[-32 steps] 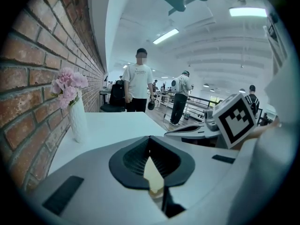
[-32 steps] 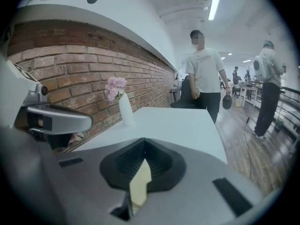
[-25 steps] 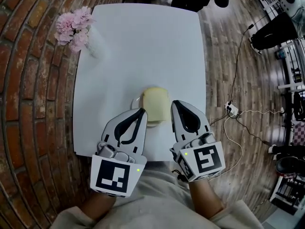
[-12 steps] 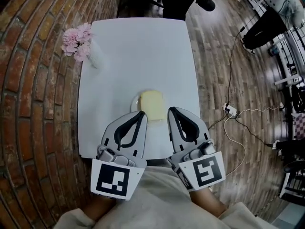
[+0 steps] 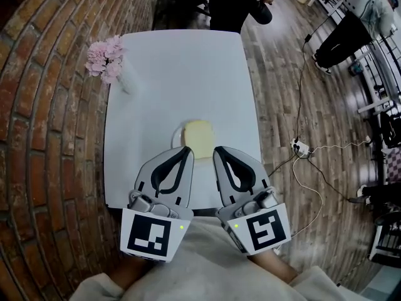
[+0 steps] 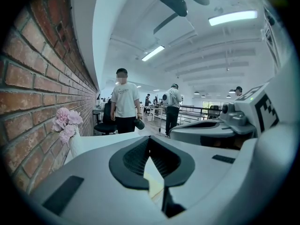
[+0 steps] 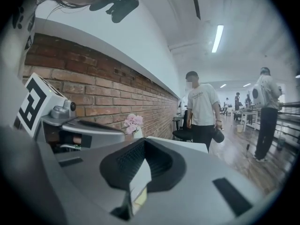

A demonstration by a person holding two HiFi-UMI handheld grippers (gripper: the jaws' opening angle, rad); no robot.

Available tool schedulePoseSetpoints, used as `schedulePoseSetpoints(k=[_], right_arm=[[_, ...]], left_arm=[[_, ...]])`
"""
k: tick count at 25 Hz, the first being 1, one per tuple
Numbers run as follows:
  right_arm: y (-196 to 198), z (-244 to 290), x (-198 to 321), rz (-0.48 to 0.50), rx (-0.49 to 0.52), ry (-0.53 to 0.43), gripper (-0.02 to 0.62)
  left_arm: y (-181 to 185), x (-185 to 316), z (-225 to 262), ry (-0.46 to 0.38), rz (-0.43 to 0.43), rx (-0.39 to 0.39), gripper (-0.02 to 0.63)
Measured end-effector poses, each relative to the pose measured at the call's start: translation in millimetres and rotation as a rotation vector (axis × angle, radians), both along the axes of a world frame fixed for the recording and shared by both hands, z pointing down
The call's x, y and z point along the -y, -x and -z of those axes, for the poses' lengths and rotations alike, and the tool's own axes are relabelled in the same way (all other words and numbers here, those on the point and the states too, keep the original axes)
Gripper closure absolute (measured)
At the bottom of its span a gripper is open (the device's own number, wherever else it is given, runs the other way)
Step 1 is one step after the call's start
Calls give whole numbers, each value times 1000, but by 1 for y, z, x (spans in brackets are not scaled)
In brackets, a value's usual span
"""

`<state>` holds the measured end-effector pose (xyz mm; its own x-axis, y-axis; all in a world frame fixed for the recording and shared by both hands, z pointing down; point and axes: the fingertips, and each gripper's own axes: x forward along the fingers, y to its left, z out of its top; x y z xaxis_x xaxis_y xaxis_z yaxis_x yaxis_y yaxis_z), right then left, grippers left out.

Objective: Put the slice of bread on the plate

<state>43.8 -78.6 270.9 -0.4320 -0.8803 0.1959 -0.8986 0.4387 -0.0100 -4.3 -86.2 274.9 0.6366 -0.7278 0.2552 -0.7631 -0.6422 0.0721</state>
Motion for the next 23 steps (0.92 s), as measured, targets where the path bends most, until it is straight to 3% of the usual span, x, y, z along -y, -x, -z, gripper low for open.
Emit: schedulePoseSetpoints(k=[23], right_arm=[[4,-5,-2,26,-22,27,589]], left_arm=[[-1,-4,-2,17,-13,-3,595]])
